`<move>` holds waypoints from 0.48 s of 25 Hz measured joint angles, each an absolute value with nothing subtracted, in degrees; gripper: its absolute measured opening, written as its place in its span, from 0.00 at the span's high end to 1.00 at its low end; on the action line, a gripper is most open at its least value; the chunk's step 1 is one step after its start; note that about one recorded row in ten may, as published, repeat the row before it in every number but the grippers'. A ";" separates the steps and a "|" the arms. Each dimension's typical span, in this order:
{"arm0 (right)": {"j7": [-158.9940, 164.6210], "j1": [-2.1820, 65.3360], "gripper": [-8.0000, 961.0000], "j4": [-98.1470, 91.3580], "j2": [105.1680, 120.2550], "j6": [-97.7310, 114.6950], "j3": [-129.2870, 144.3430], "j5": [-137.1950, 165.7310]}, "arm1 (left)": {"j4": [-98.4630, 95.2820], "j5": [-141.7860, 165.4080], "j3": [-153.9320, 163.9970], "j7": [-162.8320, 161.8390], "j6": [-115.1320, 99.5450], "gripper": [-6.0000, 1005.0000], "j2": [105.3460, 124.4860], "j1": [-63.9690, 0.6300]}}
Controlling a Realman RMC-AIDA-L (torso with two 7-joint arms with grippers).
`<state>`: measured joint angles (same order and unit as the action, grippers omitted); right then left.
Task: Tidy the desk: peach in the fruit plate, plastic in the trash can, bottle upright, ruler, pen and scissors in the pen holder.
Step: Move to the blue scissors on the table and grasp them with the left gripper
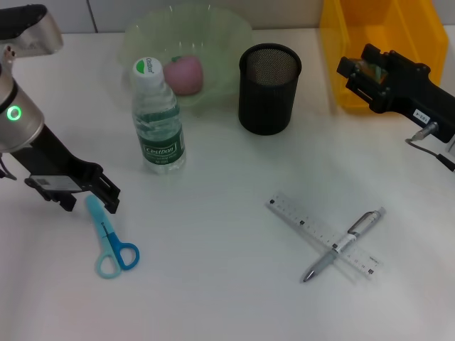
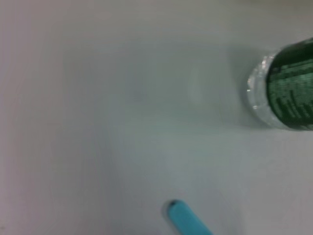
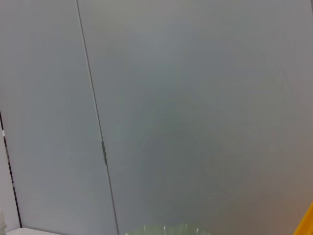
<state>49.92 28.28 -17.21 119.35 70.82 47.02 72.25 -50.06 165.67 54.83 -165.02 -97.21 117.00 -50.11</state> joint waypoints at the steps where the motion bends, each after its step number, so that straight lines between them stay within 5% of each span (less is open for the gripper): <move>1: 49.92 28.37 0.42 -17.22 119.35 70.82 47.02 72.25 | -50.01 165.67 54.93 -165.01 -97.21 0.22 117.19 -50.25; 12: 49.92 28.55 0.42 -17.18 119.35 70.82 47.02 72.25 | -46.61 165.67 55.11 -164.97 -95.96 0.22 117.83 -50.90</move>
